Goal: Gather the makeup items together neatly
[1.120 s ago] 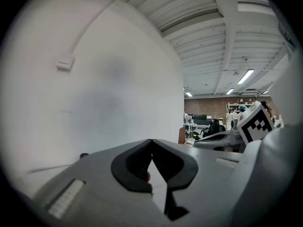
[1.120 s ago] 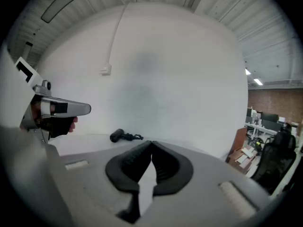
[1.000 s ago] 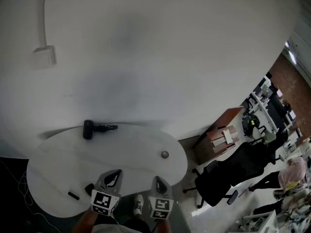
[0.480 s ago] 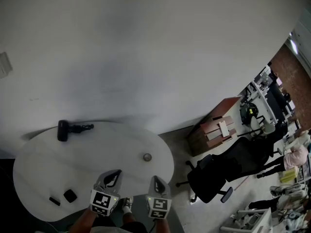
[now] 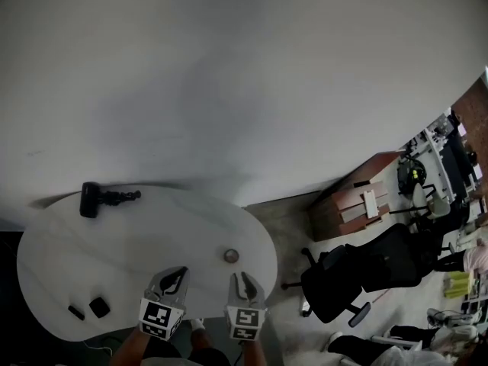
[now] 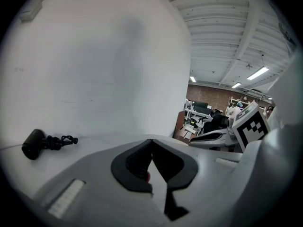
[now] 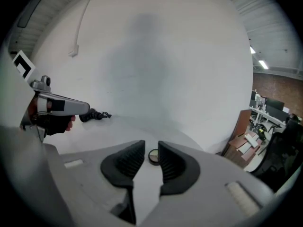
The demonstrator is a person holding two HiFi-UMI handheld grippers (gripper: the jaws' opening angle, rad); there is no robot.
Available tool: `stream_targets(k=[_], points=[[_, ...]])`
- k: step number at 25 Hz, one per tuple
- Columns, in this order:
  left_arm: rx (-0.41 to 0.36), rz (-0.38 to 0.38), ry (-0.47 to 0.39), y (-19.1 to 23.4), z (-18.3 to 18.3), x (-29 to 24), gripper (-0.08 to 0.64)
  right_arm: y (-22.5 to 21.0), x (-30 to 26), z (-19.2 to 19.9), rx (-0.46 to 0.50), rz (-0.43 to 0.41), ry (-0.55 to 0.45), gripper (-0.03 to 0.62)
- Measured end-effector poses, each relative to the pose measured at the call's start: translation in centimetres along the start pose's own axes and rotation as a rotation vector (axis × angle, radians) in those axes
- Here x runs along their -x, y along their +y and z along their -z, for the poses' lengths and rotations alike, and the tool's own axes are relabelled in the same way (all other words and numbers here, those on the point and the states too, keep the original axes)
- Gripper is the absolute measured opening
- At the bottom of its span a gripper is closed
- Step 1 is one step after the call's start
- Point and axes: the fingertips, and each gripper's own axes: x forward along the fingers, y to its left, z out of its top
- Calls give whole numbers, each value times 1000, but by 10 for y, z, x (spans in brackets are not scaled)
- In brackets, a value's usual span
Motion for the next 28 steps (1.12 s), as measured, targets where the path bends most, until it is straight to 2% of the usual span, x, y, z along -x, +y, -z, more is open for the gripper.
stream_targets(k=[2, 5, 9, 16, 27, 28], points=[[10, -11, 18, 2, 7, -8, 11, -1, -16, 8, -3, -38, 29, 156], [24, -22, 43, 5, 15, -18, 11, -3, -37, 19, -10, -80, 74, 227], [45, -41, 72, 11, 28, -29, 11, -5, -63, 33, -9, -114, 129, 276], [74, -81, 115, 22, 48, -38, 11, -6, -91, 48, 12, -149, 178, 276], [107, -109, 127, 28, 58, -40, 11, -5, -105, 58, 16, -156, 233, 275], [108, -110, 126, 28, 58, -40, 11, -6, -104, 59, 19, -153, 235, 235]])
